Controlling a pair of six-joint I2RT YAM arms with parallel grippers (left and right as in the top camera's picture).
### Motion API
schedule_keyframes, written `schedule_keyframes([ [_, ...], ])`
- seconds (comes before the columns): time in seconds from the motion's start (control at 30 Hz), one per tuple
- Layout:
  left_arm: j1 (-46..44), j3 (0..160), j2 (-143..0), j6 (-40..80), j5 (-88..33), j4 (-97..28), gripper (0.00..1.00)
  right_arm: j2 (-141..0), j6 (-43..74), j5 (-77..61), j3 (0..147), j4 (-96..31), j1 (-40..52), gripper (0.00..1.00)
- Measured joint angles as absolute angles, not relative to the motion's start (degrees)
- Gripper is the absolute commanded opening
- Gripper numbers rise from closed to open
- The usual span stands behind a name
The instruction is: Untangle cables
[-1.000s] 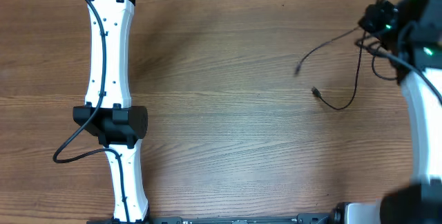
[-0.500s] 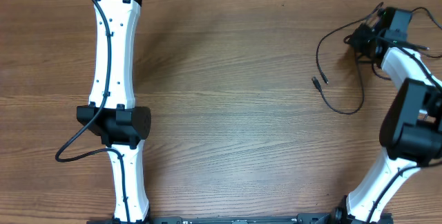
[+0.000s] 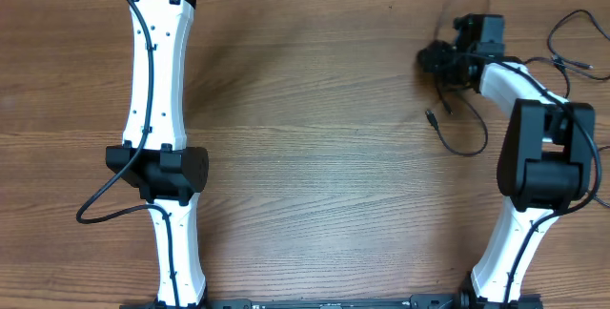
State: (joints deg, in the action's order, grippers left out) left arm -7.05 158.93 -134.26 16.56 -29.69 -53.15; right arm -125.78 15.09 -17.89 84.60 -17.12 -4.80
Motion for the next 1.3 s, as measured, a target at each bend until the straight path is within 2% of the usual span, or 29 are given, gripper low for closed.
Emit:
schedule_keyframes([
  [0.23,-7.0,158.9,-134.3,16.5,-28.1,-52.9,1.00,-125.6,14.7,-15.9,94.8,-34.3,-5.7,1.00],
  [0.37,-7.0,158.9,-134.3,16.6,-26.3,-51.4,1.00,-124.3,12.3,-15.0,106.0,-41.6,-6.3,1.00],
  [0.57,-7.0,158.9,-134.3,16.5,-24.5,-50.6,1.00,-115.5,8.8,-14.3,124.4,-51.0,-6.2,1.00],
  [0.7,-7.0,158.9,-133.8,16.0,-22.9,-50.8,1.00,-108.0,7.9,-9.6,132.9,-61.9,-6.2,1.00],
  [0.8,-7.2,158.9,-131.5,13.4,-18.8,-53.1,1.00,-103.2,7.6,-3.1,135.3,-71.4,-6.2,1.00],
  [0.93,-8.7,158.7,-124.5,7.7,-6.3,-59.3,1.00,-100.4,7.5,3.7,135.5,-81.2,-6.2,1.00],
  [1.1,-16.5,158.7,-110.3,1.6,12.3,-67.8,1.00,-100.9,7.5,6.8,135.3,-82.8,-6.2,1.00],
  [1.2,-20.7,159.2,-100.6,0.8,18.3,-78.6,1.00,-100.9,7.4,6.7,135.2,-77.6,-6.2,1.00],
  [1.3,-21.2,159.9,-93.0,4.1,24.6,-90.5,1.00,-101.0,7.5,4.3,135.2,-71.0,-6.2,1.00],
])
